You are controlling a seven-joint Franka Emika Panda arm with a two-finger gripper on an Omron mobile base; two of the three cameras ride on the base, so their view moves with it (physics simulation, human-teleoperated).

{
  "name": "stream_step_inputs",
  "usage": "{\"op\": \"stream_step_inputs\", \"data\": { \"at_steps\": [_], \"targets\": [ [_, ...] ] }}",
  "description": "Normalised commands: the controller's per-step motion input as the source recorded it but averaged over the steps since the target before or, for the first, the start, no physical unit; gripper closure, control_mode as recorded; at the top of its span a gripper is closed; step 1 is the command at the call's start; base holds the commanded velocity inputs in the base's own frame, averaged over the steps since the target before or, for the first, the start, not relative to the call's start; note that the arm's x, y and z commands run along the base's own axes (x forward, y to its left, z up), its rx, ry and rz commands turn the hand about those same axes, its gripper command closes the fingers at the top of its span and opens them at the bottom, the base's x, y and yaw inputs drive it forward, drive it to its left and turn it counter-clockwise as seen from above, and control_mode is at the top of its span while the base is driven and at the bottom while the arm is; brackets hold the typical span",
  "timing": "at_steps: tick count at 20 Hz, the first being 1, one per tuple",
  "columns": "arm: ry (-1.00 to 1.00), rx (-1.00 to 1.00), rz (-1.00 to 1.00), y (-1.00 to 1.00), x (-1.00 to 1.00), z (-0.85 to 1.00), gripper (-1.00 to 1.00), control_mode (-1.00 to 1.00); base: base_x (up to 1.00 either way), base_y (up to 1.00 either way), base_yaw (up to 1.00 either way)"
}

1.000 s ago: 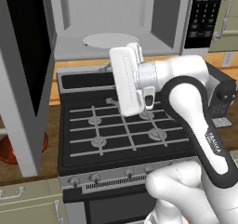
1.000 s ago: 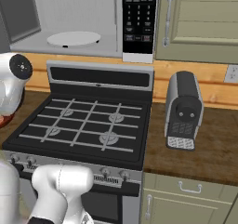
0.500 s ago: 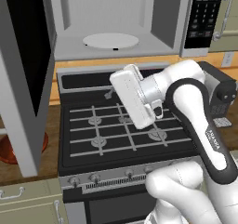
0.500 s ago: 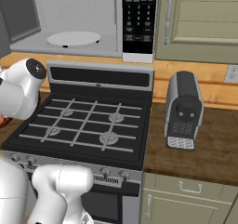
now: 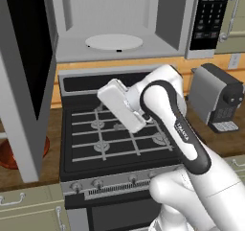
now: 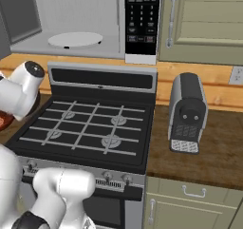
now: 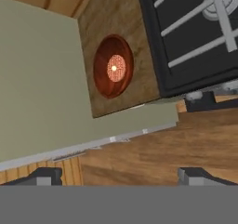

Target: Open the microwave, place the bowl with waffle inside the microwave, then close the microwave door and turn it on.

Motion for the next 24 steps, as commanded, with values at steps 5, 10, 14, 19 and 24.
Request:
{"op": "stream_step_inputs", "data": {
  "at_steps": [5, 10, 14, 19, 24],
  "targets": [
    [0.03, 0.00, 0.06, 0.40, 0.52, -0.45, -1.00, -1.00, 0.00, 0.00, 0.00],
    [0.00, -0.02, 0.13, 0.70, 0.25, -0.43, -1.00, -1.00, 0.00, 0.00, 0.00],
    [0.00, -0.09, 0.02, 0.69, 0.21, -0.30, -1.00, -1.00, 0.00, 0.00, 0.00],
    [0.00, -0.14, 0.00, 0.59, 0.39, -0.33, -1.00, -1.00, 0.00, 0.00, 0.00],
    [0.00, -0.06, 0.03, 0.07, 0.28, -0.34, -1.00, -1.00, 0.00, 0.00, 0.00]
  ]
}}
